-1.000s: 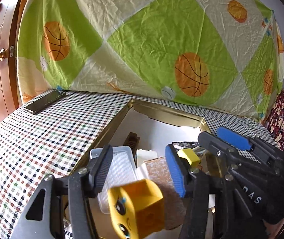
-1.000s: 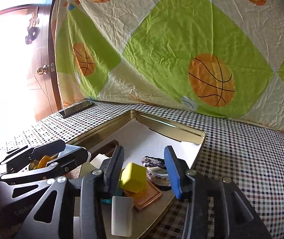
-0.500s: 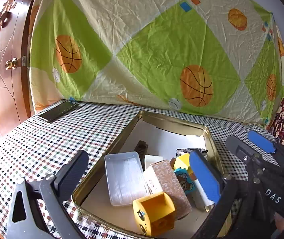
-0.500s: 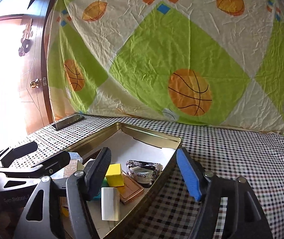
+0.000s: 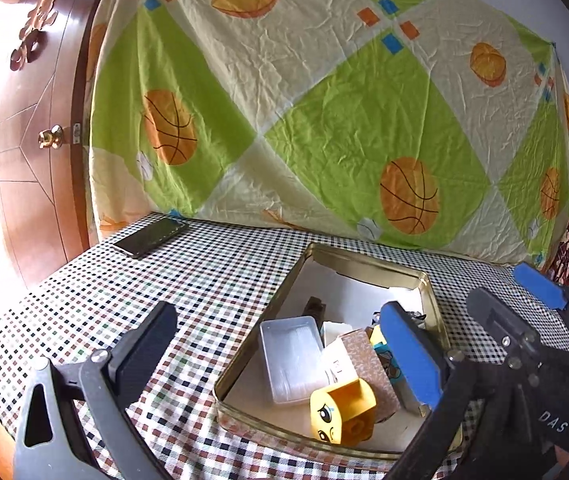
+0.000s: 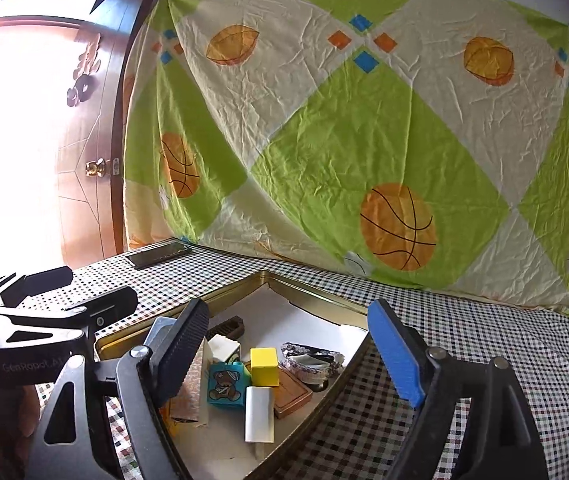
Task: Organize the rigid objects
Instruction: 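Withdraw both tools open from the tin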
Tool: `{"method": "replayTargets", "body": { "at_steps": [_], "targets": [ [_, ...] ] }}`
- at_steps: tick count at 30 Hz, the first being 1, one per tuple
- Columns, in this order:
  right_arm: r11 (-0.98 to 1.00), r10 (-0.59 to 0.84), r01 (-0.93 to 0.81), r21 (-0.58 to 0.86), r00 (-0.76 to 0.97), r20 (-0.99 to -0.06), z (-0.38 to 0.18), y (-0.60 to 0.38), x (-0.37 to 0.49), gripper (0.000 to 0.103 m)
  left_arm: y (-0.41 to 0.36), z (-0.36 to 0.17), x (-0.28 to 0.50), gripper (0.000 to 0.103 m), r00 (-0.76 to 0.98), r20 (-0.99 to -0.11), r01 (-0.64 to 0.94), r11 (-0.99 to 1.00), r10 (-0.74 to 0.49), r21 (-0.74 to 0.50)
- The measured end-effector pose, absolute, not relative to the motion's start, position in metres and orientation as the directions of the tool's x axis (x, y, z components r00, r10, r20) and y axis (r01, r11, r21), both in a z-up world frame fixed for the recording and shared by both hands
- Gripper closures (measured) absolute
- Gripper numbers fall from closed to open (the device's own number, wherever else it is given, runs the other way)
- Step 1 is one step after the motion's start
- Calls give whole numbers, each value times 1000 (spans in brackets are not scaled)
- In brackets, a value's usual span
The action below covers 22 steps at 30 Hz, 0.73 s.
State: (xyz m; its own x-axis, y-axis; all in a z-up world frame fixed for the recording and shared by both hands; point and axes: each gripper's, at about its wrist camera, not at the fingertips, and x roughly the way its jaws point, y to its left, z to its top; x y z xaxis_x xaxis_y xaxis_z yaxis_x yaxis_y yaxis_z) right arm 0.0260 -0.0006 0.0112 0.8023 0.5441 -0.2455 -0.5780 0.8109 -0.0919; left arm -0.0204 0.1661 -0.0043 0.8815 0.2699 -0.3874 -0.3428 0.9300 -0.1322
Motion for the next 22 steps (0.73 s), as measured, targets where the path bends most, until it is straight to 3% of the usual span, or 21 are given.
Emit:
{"method": "replayTargets", "body": {
  "at_steps": [22],
  "targets": [
    [808,545,-580,-106,803,-242,11,1,23,18,165,-12,-20,0,865,-388,-369,927,318,-63]
  ]
}}
